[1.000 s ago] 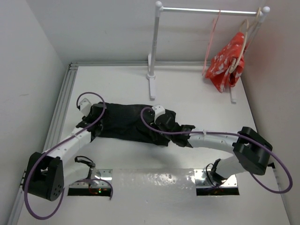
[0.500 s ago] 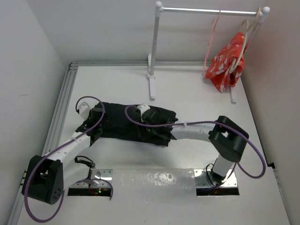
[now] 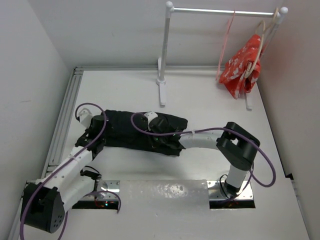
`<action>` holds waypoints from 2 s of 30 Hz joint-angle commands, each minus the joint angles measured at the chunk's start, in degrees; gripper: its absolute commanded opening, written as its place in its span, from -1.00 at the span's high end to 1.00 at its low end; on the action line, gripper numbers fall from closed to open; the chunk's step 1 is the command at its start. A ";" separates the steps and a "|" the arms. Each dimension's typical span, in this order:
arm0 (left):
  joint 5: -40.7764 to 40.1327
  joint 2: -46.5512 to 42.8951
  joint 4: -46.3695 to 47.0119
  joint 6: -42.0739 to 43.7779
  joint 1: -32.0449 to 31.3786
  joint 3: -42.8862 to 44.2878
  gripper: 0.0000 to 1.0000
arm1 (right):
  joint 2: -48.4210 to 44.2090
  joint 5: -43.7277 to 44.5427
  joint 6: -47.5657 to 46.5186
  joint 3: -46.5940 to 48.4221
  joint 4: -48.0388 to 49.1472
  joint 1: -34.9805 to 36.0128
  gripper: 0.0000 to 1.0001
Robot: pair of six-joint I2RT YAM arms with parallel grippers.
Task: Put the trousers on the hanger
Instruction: Fold the trousers at the center of the board.
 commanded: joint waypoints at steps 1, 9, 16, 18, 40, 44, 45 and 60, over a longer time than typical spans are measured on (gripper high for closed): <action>-3.10 -5.88 -3.38 -1.37 0.51 2.08 1.00 | -7.83 0.49 0.40 -4.75 3.00 0.29 1.00; -6.36 -8.01 -9.27 -4.00 0.51 1.47 1.00 | -12.31 -1.89 1.98 -13.46 0.97 0.90 1.00; -8.73 -9.85 -14.62 -9.88 0.51 -2.13 1.00 | -13.73 -2.42 3.83 -18.74 2.82 0.99 0.94; -11.62 -11.96 -16.38 -12.70 0.51 -2.32 1.00 | -14.43 -2.33 4.10 -18.39 2.47 0.99 0.53; 10.85 11.39 18.68 2.85 -17.42 4.97 1.00 | -21.46 6.72 10.85 -26.64 7.81 -11.93 1.00; 9.20 18.43 19.30 2.94 -17.25 4.19 1.00 | -22.34 8.12 14.64 -34.47 13.01 -11.93 1.00; 8.41 19.75 18.77 2.85 -17.07 4.02 1.00 | -21.91 8.65 14.99 -35.61 13.19 -11.93 1.00; 10.69 7.20 21.93 10.58 -24.36 4.88 1.00 | -40.53 17.07 3.85 -15.28 -11.04 -12.98 1.00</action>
